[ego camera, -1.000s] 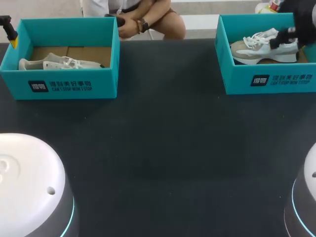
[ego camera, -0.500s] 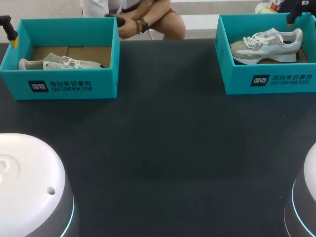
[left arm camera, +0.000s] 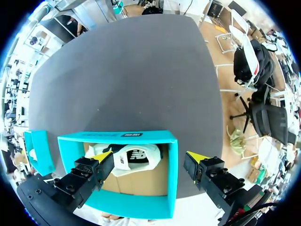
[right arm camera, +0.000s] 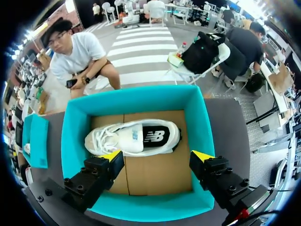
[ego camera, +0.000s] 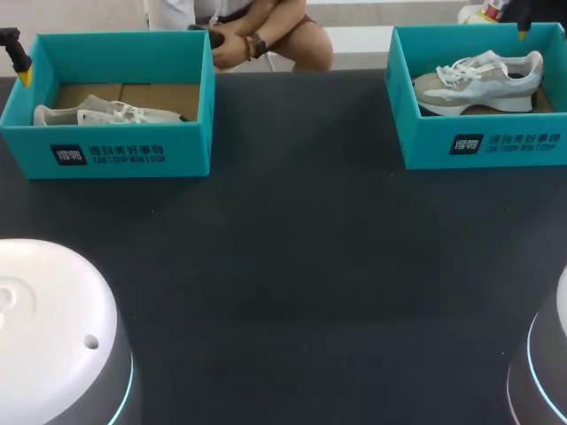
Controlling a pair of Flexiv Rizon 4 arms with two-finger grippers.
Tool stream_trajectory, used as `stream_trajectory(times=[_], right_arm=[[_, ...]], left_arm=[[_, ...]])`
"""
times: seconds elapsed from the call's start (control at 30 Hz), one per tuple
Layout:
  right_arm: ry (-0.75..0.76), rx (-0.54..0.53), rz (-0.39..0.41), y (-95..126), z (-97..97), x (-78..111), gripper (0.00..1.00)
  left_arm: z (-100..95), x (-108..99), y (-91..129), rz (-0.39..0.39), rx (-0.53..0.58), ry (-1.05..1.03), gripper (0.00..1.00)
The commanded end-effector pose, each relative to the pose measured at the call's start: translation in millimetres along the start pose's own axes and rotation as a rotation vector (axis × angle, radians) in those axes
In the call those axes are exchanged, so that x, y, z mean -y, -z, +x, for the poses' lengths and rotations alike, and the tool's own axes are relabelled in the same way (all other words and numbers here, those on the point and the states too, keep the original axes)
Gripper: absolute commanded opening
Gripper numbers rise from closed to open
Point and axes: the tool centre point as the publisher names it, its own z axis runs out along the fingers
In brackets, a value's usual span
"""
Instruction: Take the shoe out of the shoebox, open the shoe tongue, remove and reinsert the insole, then place the shoe into the shoebox
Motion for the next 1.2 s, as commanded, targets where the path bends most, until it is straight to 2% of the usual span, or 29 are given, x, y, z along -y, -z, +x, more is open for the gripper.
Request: stream_trajectory(times=[0.03, 0.1, 0.2, 0.33, 0.47, 0.53, 0.6, 0.7, 0.83, 0.87, 0.93, 1.0, 1.17, 1.2], right_arm=[[-0.013, 0.006, 0.173, -32, -5.7, -24.1, 0.94], [-0.026, 0.005, 0.195, -40, -6.7, -23.7, 0.95], [-0.027, 0.007, 0.21, -48, -4.4, -25.2, 0.91], [-0.02, 0.019, 0.247, -63, -6.1, -29.2, 0.93], [-0.047, 0.032, 0.258, -74, -12.7, -29.8, 0.88], [-0.047, 0.042, 0.274, -78, -15.4, -29.3, 0.82], [-0.051, 0.058, 0.278, -81, -18.2, -28.3, 0.82], [-0.052, 0.059, 0.279, -83, -21.9, -26.4, 0.74], [-0.046, 0.066, 0.283, -87, -27.9, -22.9, 0.76], [-0.044, 0.073, 0.287, -87, -27.8, -22.1, 0.75], [-0.037, 0.08, 0.293, -90, -29.2, -20.4, 0.63], [-0.035, 0.077, 0.296, -93, -30.1, -18.6, 0.64], [-0.034, 0.085, 0.305, -102, -34.7, -15.6, 0.49], [-0.035, 0.086, 0.306, -102, -34.9, -15.4, 0.49]], left_arm=[[-0.1, 2, 0, -0.002, -0.003, -0.001, 1.0], [-0.1, 2, 0, -0.002, -0.003, -0.001, 1.0], [-0.1, 2, 0, -0.002, -0.003, -0.001, 1.0], [-0.1, 2, 0, -0.002, -0.003, -0.001, 1.0], [-0.1, 2, 0, -0.002, -0.003, -0.001, 1.0], [-0.1, 2, 0, -0.002, -0.003, -0.001, 1.0], [-0.1, 2, 0, -0.002, -0.003, -0.001, 1.0], [-0.1, 2, 0, -0.002, -0.003, -0.001, 1.0], [-0.1, 2, 0, -0.002, -0.003, -0.001, 1.0], [-0.1, 2, 0, -0.002, -0.003, -0.001, 1.0], [-0.1, 2, 0, -0.002, -0.003, -0.001, 1.0], [-0.1, 2, 0, -0.002, -0.003, -0.001, 1.0], [-0.1, 2, 0, -0.002, -0.003, -0.001, 1.0], [-0.1, 2, 0, -0.002, -0.003, -0.001, 1.0]])
